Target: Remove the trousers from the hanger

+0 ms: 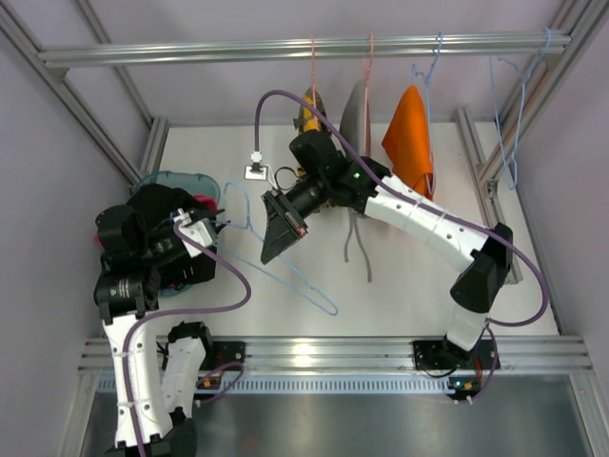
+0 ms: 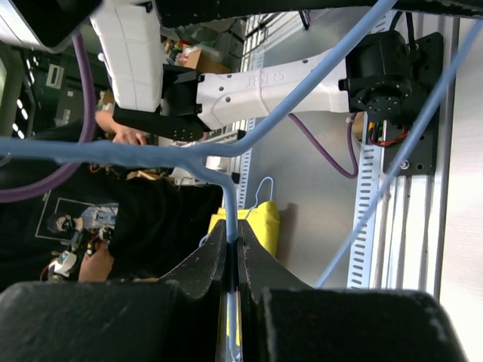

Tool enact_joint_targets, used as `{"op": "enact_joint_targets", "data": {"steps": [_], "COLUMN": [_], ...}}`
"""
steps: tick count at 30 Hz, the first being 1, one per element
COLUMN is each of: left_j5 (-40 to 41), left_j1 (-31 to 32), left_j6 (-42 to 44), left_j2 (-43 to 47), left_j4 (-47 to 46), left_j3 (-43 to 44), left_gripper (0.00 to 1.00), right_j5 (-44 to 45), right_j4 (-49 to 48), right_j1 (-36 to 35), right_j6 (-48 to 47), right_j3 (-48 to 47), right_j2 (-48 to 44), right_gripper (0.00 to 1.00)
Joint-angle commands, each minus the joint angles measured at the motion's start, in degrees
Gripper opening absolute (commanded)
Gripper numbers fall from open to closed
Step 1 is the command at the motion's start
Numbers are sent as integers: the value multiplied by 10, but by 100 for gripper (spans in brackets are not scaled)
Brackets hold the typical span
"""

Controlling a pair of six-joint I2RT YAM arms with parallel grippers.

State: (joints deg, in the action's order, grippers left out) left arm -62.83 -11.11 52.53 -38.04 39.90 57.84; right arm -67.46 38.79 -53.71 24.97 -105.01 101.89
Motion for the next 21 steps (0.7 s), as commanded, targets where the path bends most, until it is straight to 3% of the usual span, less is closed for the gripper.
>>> {"op": "enact_joint_targets", "data": {"steps": [1,3,4,5,7,8,14,21], "left_j5": [-10,-6,2,3,12,13,25,7], "left_j1": [0,0,1,0,1,0,0,0], "left_j6": [38,27,21,14,-5,-14,-19,-27], "left_j2": [6,12,14,17,21,23,25,-5], "left_j4": [-3,-3,-3,-3,-3,-3,-3,-3], "left_j3": [-6,-7,-7,-6,-9,-10,-5,19], "left_gripper": [28,3,0,0,0,0,0,0], "right_j5": [-11,34,46,64,85,109,258,393], "right_j4": [-40,-40,-39,-38,-33,-30,61,158], "right_j1": [-13,-10,-3,1,18,25,48,45], "right_j6": [17,17,15,13,10,8,-115,-243], "right_j3": [-25,-27,-27,-29,-30,-29,-27,-22], "right_j2": [4,2,-2,-5,-15,-21,-113,-187], "right_gripper": [0,4,11,30,38,53,80,86]}}
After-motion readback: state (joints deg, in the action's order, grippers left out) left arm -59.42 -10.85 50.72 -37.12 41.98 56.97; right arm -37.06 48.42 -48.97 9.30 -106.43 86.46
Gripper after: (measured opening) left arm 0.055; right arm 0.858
